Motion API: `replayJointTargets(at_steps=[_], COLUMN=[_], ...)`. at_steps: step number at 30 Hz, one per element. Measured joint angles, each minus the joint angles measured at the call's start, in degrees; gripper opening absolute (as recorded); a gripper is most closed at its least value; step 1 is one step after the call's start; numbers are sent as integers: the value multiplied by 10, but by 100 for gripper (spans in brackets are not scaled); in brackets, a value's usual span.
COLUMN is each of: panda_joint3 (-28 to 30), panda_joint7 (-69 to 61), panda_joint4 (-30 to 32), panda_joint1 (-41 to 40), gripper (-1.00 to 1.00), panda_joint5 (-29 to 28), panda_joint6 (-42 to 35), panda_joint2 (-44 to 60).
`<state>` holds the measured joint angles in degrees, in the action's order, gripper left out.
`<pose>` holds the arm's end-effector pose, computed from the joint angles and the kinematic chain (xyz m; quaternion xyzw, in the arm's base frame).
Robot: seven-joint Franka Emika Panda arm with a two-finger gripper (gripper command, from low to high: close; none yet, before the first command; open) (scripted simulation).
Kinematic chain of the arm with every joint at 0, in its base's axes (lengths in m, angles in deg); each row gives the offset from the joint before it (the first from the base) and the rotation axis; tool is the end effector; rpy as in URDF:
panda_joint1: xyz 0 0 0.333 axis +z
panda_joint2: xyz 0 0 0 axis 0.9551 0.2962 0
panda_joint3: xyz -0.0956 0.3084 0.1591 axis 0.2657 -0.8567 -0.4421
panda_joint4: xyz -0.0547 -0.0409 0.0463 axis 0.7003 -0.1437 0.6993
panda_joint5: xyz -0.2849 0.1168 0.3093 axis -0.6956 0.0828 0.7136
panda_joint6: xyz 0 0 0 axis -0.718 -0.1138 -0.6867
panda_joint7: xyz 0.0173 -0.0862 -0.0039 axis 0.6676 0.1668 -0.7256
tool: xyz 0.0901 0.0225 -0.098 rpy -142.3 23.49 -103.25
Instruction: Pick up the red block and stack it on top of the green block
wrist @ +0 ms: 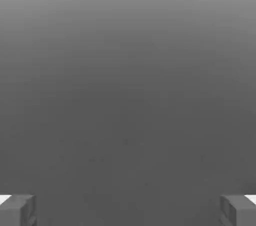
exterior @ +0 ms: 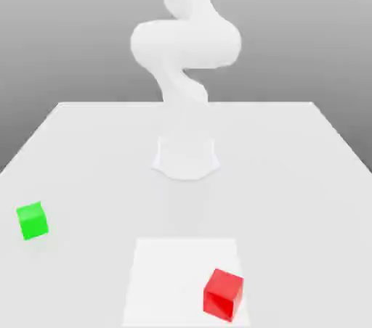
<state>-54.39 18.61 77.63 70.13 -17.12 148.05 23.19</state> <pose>0.4156 0.0093 0.6823 -0.8513 0.3868 -0.3344 0.1176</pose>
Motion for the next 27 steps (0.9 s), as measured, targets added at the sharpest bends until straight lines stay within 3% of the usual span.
replayJointTargets(at_steps=[8, 16, 20, 27], panda_joint3=[-81, -115, -119, -135], panda_joint7=[151, 282, 325, 351], panda_joint4=[32, 64, 82, 108], panda_joint1=[-66, -91, -88, -81], gripper=[0, 0, 0, 0], panda_joint5=[-80, -135, -131, -71], panda_joint6=[57, 115, 149, 219], panda_joint2=[174, 341, 416, 528])
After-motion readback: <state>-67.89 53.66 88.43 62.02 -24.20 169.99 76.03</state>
